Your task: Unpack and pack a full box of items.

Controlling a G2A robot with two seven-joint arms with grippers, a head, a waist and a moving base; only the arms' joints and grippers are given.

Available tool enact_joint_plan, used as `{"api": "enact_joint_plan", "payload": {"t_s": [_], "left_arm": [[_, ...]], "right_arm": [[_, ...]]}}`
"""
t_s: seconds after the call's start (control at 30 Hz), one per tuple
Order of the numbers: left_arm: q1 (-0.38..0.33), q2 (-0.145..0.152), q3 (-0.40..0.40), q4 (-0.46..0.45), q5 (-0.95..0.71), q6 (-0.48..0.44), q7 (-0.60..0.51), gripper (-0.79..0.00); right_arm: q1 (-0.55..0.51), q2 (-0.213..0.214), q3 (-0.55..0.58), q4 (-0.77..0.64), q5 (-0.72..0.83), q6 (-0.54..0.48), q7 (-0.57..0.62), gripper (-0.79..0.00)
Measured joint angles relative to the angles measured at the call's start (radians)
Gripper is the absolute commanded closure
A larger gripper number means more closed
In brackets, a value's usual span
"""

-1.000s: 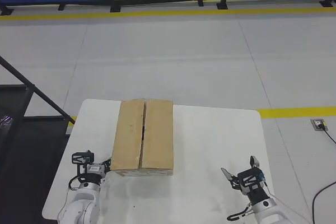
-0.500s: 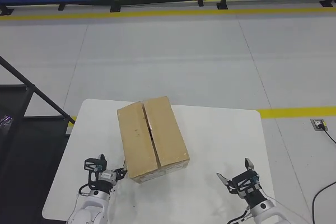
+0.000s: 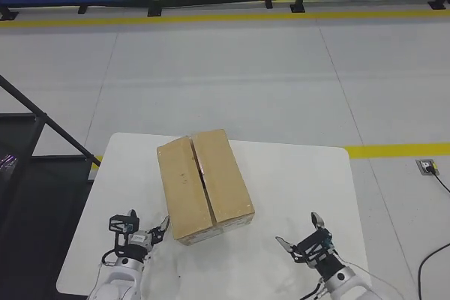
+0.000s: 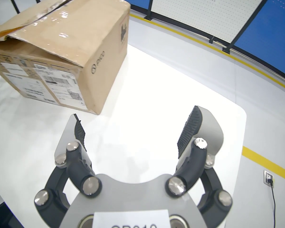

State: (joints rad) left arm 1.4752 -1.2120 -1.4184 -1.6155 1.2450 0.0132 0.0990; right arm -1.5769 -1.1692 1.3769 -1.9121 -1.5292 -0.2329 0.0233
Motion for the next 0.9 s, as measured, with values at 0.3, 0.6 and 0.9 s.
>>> {"api": "enact_joint_plan", "payload": {"t_s": [0.3,0.6,0.9], "left_arm": [[0.011,-0.001,0.014,-0.009,0.016,-0.058,0.014,-0.785],[0.019,-0.004,0.037,-0.036,0.018,-0.108,0.003,-0.785],[0.025,-0.004,0.03,-0.034,0.027,-0.11,0.012,-0.785]], "right_arm": [[0.019,0.0,-0.028,0.0,-0.03,-0.028,0.059,-0.785],[0.099,-0.013,-0.117,0.044,0.012,-0.07,0.027,-0.785],[0.141,-0.02,-0.144,0.067,0.052,-0.08,0.004,-0.785]]}}
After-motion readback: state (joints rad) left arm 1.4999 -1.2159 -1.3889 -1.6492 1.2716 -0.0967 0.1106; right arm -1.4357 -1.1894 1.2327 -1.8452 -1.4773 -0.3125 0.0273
